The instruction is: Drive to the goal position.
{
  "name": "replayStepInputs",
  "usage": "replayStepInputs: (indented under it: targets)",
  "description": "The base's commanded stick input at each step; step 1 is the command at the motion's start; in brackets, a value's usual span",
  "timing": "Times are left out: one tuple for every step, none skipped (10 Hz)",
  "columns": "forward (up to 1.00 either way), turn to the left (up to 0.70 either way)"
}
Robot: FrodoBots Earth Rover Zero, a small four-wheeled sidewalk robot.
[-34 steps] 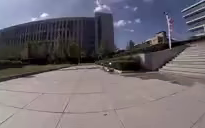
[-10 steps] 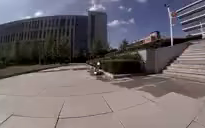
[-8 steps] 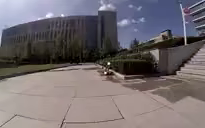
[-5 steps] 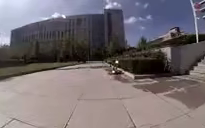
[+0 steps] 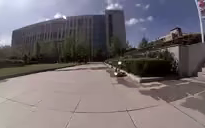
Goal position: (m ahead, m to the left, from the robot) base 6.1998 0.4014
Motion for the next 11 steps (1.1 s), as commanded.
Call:
replayStepInputs:
  targets:
    - [0.7,0.0]
    - [0.7,0.0]
    - [0.7,0.0]
    - [0.7,0.0]
    - [0.7,0.0]
    - [0.7,0.0]
    - [0.7,0.0]
    - [0.7,0.0]
    - [0.7,0.0]
    - [0.7,0.0]
    - [0.7,0.0]
